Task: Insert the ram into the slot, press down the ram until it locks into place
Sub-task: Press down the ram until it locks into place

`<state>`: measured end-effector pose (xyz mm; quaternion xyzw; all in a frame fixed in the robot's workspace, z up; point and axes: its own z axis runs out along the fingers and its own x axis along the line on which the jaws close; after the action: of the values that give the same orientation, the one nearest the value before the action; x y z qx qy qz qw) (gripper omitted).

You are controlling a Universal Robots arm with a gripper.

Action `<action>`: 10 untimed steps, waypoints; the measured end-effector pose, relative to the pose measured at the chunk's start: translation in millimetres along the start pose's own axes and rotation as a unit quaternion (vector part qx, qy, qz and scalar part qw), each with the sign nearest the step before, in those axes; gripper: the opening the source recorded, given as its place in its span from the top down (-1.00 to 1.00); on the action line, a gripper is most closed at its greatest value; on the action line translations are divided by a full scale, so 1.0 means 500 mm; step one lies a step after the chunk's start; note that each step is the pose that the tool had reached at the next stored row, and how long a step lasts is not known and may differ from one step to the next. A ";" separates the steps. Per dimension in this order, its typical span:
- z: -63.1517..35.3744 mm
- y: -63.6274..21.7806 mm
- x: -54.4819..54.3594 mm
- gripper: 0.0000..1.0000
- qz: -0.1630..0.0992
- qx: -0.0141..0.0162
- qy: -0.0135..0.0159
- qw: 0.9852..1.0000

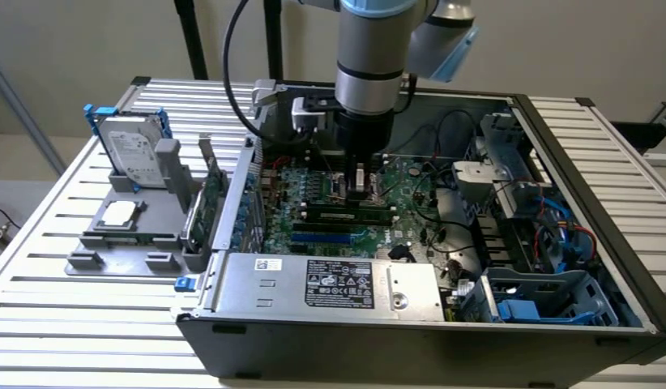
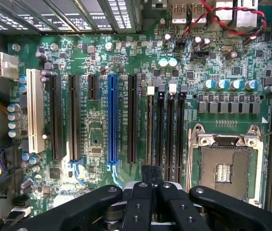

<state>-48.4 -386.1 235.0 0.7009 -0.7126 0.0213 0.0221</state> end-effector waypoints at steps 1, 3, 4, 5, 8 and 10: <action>0.002 0.000 0.000 0.79 0.000 0.000 0.000 1.000; 0.006 0.000 -0.001 0.79 0.000 -0.001 0.000 1.000; 0.008 0.000 -0.001 0.79 0.000 -0.002 0.000 1.000; 0.010 -0.001 -0.001 0.79 0.000 -0.002 0.000 1.000; 0.017 -0.001 -0.002 0.79 0.000 -0.002 0.000 1.000; 0.019 -0.001 -0.003 0.79 0.000 -0.003 0.000 1.000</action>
<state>-47.9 -385.4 225.2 0.7010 -0.7125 0.0196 0.0242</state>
